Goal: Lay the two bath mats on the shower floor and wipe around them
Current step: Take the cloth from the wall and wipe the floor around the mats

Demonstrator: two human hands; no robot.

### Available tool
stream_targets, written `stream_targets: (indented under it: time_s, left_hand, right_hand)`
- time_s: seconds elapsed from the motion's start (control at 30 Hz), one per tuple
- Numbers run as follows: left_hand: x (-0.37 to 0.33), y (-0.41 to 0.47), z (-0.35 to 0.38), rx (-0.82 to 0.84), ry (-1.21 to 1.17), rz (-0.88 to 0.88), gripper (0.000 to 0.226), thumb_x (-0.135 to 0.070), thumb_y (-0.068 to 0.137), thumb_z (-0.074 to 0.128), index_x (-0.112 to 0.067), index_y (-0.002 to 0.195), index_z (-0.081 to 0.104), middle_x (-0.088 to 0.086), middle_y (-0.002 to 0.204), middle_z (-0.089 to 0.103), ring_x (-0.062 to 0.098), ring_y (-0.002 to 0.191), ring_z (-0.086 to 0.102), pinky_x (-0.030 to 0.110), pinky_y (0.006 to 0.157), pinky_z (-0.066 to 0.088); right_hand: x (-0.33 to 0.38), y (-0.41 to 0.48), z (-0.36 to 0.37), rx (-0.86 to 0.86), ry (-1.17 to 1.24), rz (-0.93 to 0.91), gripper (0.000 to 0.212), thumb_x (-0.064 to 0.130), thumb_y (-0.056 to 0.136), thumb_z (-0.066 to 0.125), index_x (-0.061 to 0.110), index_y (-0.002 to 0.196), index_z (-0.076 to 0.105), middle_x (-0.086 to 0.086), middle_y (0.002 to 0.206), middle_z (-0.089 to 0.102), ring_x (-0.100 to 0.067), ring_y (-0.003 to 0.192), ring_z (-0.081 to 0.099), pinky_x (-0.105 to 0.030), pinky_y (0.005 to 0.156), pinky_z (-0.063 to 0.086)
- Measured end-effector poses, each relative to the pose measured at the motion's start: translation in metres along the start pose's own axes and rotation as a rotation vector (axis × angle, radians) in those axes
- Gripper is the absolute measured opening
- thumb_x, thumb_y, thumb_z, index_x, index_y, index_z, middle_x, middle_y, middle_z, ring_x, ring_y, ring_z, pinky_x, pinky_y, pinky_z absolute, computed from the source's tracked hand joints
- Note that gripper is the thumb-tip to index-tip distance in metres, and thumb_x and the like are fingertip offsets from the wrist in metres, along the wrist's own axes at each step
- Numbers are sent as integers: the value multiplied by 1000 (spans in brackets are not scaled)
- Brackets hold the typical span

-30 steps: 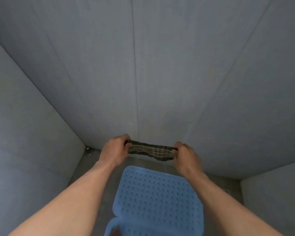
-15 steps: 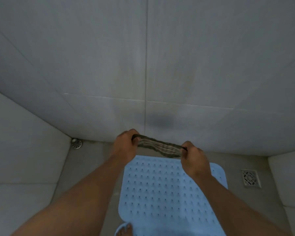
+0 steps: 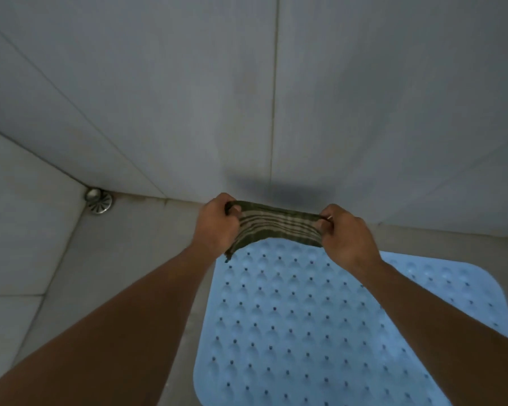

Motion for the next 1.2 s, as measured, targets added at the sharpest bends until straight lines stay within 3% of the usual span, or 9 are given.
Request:
stream_targets:
  time_s: [0.23, 0.5, 0.63, 0.73, 0.8, 0.87, 0.93, 1.07, 1.2]
  left_hand:
    - [79, 52, 46, -56, 104, 7, 5, -26, 91, 66, -21, 91, 67, 1, 85, 69, 20, 84, 63, 23, 72, 39]
    - [109, 80, 90, -337, 199, 34, 31, -44, 82, 74, -26, 96, 54, 0, 101, 62, 26, 93, 60, 39, 78, 51]
    - [114, 71, 100, -497, 444, 258, 29, -43, 84, 70, -21, 97, 55, 5, 99, 55, 27, 94, 51, 41, 81, 40]
    - [117, 67, 107, -296, 517, 543, 17, -33, 85, 71, -19, 85, 63, 5, 90, 59, 28, 84, 56, 37, 74, 44]
    - [122, 68, 110, -146, 572, 616, 14, -30, 88, 69, -16, 86, 67, 6, 90, 61, 29, 82, 59, 37, 72, 48]
    - [127, 68, 110, -93, 588, 591, 16, -31, 91, 64, -16, 95, 67, 7, 99, 62, 29, 86, 61, 38, 73, 52]
    - [128, 65, 111, -64, 599, 544, 28, -34, 97, 55, -17, 116, 65, 7, 119, 61, 30, 101, 62, 39, 83, 52]
    - [131, 59, 122, 33, 731, 499, 53, -33, 107, 28, -13, 156, 27, 9, 161, 26, 30, 149, 22, 43, 120, 19]
    - [141, 57, 134, 94, 703, 406, 86, -62, 88, -5, -13, 158, 8, 13, 166, -1, 27, 153, -3, 44, 122, -3]
  right_hand:
    - [-40, 32, 89, -16, 32, 7, 9, 22, 96, 55, 20, 97, 64, -10, 92, 72, -33, 92, 66, -36, 78, 52]
    - [-53, 60, 126, -329, -113, -68, 16, 29, 96, 56, 18, 106, 62, -7, 104, 66, -31, 92, 63, -39, 74, 52]
    - [-46, 45, 145, -511, -289, -163, 23, 20, 85, 69, 11, 106, 63, -15, 103, 60, -36, 90, 57, -44, 75, 48]
    - [-34, 32, 175, -383, -262, -219, 23, 13, 81, 65, 10, 103, 62, -14, 103, 60, -35, 92, 57, -44, 78, 50]
    - [-26, 32, 187, -293, -243, -177, 27, 22, 89, 59, 9, 112, 62, -15, 114, 60, -37, 105, 57, -47, 89, 49]
    - [-20, 35, 192, -185, -248, -120, 40, 35, 100, 45, 8, 129, 54, -18, 137, 50, -38, 130, 44, -49, 110, 35]
    - [-19, 35, 196, -49, -238, -81, 63, 49, 103, 24, 8, 150, 31, -16, 161, 23, -31, 150, 14, -44, 122, 9]
    - [-25, 33, 202, -15, -305, -100, 97, 60, 76, -20, 11, 158, -3, -9, 166, -7, -23, 152, -10, -39, 120, -11]
    - [-29, 33, 202, 27, -323, -104, 101, 68, 75, -27, 11, 157, -10, -9, 165, -14, -23, 152, -14, -38, 119, -14]
Point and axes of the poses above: each hand's wrist, its own y-axis towards the middle knuckle, its own z-axis out of the palm, x = y × z, the point moved 2 cm from there along y, towards the middle knuckle
